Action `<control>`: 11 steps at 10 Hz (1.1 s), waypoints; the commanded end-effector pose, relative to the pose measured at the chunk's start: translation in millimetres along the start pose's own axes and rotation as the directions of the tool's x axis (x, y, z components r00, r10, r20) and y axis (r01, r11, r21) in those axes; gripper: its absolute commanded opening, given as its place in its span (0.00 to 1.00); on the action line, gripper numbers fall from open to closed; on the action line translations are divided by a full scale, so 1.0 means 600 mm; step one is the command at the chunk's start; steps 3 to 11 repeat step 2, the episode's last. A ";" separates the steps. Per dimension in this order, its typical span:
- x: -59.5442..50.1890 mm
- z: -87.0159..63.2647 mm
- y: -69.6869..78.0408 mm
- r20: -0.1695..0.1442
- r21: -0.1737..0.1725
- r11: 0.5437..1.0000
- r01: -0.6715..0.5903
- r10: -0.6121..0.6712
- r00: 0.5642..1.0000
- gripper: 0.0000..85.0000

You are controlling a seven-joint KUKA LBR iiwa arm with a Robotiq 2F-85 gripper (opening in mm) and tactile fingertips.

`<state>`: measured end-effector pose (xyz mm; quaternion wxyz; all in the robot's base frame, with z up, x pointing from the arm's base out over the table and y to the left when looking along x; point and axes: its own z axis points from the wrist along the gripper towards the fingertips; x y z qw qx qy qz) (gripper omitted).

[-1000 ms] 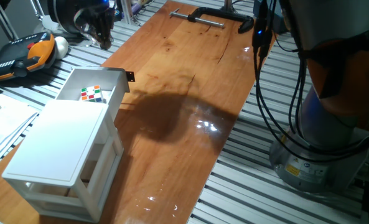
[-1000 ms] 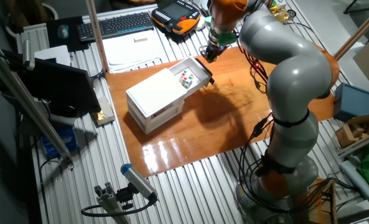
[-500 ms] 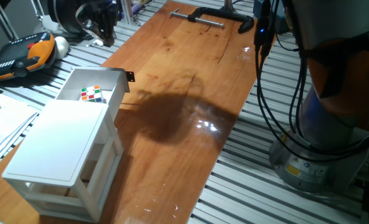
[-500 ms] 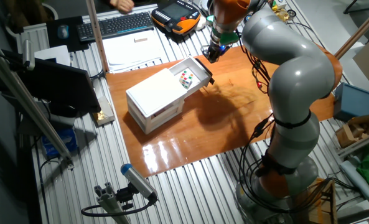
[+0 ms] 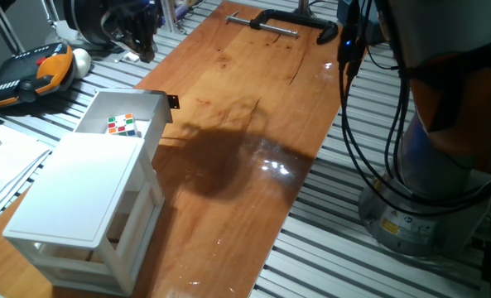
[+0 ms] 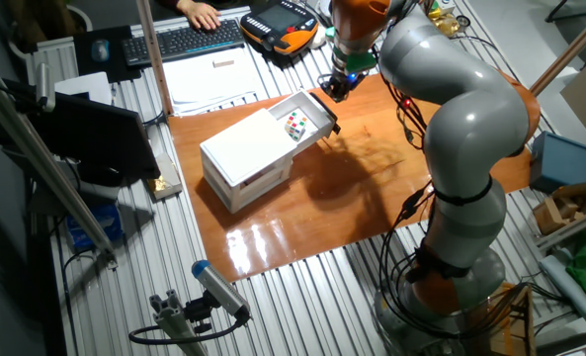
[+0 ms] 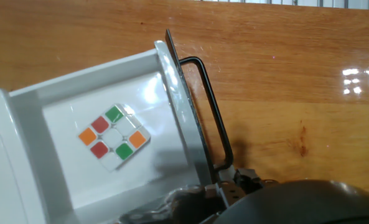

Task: Grasp the handle and open the drawer

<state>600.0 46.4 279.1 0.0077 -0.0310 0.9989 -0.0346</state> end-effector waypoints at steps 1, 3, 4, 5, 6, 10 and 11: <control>0.001 0.001 -0.003 0.002 -0.001 1.000 0.000 0.000 1.000 0.01; 0.001 0.003 -0.005 0.002 -0.004 1.000 0.002 -0.002 1.000 0.01; 0.001 0.003 -0.005 0.002 -0.004 1.000 0.002 -0.002 1.000 0.01; 0.001 0.003 -0.005 0.002 -0.004 1.000 0.002 -0.002 1.000 0.01; 0.001 0.003 -0.005 0.002 -0.004 1.000 0.002 -0.002 1.000 0.01; 0.001 0.003 -0.005 0.002 -0.004 1.000 0.002 -0.002 1.000 0.01; 0.001 0.003 -0.005 0.002 -0.004 1.000 0.002 -0.002 1.000 0.01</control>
